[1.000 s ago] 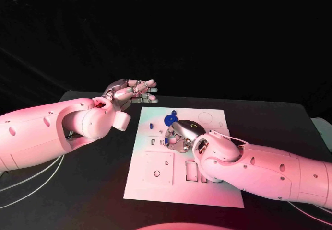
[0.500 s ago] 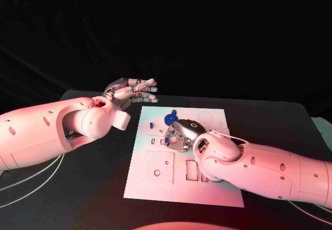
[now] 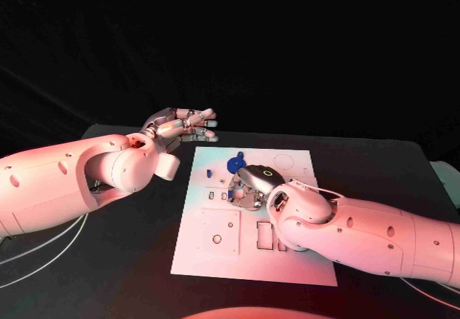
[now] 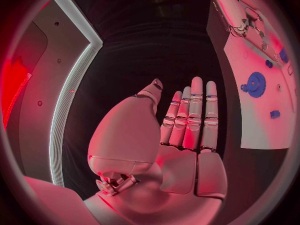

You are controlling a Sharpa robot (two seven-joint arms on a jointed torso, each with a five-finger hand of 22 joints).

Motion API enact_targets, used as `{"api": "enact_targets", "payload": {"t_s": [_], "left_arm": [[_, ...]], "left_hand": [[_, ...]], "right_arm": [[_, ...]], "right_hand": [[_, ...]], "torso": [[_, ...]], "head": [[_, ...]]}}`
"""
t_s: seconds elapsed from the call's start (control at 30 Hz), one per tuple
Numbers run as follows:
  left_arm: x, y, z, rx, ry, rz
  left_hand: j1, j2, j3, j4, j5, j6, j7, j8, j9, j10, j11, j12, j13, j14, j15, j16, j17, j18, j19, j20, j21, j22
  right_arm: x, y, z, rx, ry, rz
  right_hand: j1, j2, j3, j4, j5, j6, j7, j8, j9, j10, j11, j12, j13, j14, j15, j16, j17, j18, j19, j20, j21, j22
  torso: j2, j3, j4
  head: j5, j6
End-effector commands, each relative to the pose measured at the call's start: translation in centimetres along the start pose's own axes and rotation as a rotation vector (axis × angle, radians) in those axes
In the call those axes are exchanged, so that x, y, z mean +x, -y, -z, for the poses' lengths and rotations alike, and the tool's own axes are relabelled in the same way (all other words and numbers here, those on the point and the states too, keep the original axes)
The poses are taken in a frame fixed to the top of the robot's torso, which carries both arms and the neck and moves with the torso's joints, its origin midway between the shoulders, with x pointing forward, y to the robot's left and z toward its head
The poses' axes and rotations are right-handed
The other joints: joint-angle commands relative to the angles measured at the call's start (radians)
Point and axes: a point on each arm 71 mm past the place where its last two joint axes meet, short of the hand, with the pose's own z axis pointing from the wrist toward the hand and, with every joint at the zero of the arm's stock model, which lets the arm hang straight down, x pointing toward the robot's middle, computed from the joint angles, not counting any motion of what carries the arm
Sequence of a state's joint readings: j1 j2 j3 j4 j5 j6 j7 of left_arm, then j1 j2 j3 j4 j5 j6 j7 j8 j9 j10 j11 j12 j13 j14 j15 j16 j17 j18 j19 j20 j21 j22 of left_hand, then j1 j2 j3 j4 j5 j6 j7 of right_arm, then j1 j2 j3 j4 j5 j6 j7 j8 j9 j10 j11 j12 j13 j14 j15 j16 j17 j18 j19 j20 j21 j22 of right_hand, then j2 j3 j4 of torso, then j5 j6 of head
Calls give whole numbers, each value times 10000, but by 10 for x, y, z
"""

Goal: Assemble the parts on the task board

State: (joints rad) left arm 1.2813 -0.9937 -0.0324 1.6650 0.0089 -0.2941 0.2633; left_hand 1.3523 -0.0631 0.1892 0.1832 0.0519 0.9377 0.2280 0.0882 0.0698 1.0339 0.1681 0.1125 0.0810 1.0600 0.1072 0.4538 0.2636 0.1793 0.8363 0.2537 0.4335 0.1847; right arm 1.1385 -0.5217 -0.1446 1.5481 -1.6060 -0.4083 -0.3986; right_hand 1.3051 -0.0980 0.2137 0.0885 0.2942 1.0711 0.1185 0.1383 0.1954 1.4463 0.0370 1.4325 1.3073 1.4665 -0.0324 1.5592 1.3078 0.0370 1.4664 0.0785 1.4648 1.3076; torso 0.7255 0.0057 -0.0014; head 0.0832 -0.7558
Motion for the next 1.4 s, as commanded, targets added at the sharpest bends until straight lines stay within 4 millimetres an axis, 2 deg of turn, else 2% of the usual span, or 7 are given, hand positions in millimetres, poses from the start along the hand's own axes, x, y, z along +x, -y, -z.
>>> {"api": "enact_targets", "payload": {"t_s": [0.03, 0.47, 0.77, 0.93, 1.1, 1.23, 1.4], "left_arm": [[2, 1, 0, 62, -234, -4], [2, 1, 0, 55, -225, -7], [2, 1, 0, 51, -222, -8], [1, 0, 0, 3, -262, -155], [-1, -2, -2, -275, -489, -893], [-2, -7, -6, -755, -723, -1895], [0, -18, -13, -1997, -1021, -2930]], "left_hand": [[-13, 64, -63, 1, 14, 15, 33, -58, 10, -26, 17, -6, 10, -67, 30, 31, 9, 22, -91, -4, 53, -10], [-13, 64, -63, 1, 14, 15, 33, -58, 10, -26, 17, -6, 10, -67, 30, 31, 9, 22, -91, -4, 53, -10], [-12, 65, -65, 1, 15, 14, 35, -62, 10, -27, 18, -8, 12, -78, 31, 33, 12, 22, -98, -1, 54, -11], [22, 100, -51, -12, 15, 32, -11, -72, 14, -51, 10, -29, 11, -315, 60, -99, -36, 12, -195, 28, 22, -33], [90, 177, -13, -22, 21, 291, -194, 17, 56, 376, -164, 129, 64, -154, -80, -164, -67, 56, -45, -10, 161, 5], [52, 67, -86, 52, 22, 616, -388, 84, 74, 1192, -469, 348, 177, 1506, -515, 801, 426, 69, 1036, -494, 997, 367], [-255, -60, -301, 403, 64, 1042, -696, 239, 132, 2360, -893, 1087, 653, 2344, -911, 2593, 1503, 46, 1767, -980, 2010, 891]], "right_arm": [[1, 0, 1, -11, -59, 229], [0, -1, 1, -99, 146, 174], [-2, -3, 2, -214, 325, 100], [-6, -3, 6, -222, 709, -9], [-25, 4, 23, -700, 1829, -961], [-49, 24, 34, -614, 1946, -2688], [-76, 60, 49, 295, 1161, -4967]], "right_hand": [[-59, -98, -71, -5, -48, -85, 23, -81, -20, -90, 31, -52, 1024, 962, 32, -70, 2306, -72, 346, -2, -67, 1948], [-411, -377, -386, 156, 27, -611, 204, -286, -125, -342, 200, -281, 773, 922, 173, -164, 2153, -24, 226, 119, -279, 1843], [-742, -634, -1100, 430, -409, -949, 281, -328, -189, -624, 283, -529, 467, 894, 246, -235, 2045, 27, 113, 202, -496, 1740], [-736, -772, -2045, 856, -663, -1117, 323, -270, -208, -743, 327, -596, 348, 887, 287, -257, 2016, 65, 28, 244, -671, 1661], [-201, -490, -2249, 1100, -339, -975, 262, -28, -156, -707, 276, -545, 352, 848, 253, -355, 1868, 96, -24, 230, -805, 1606], [401, -17, -1845, 873, -82, -741, 173, 217, -88, -860, 180, -716, 159, 781, 168, -521, 1623, 228, -329, 158, -1368, 1312], [591, 200, -1636, 768, 209, -816, 196, 277, -95, -1066, 187, -918, -54, 768, 161, -565, 1574, 289, -487, 135, -1675, 1160]], "torso": [[-5, 5, 7], [-2, 2, 0], [-3, 4, 1], [-13, 9, 5], [-46, 1, -8], [-119, -8, -27], [-271, -6, -44]], "head": [[7, -13], [15, -6], [7, 5], [14, -24], [-26, 69], [-27, 115], [-17, 136]]}}
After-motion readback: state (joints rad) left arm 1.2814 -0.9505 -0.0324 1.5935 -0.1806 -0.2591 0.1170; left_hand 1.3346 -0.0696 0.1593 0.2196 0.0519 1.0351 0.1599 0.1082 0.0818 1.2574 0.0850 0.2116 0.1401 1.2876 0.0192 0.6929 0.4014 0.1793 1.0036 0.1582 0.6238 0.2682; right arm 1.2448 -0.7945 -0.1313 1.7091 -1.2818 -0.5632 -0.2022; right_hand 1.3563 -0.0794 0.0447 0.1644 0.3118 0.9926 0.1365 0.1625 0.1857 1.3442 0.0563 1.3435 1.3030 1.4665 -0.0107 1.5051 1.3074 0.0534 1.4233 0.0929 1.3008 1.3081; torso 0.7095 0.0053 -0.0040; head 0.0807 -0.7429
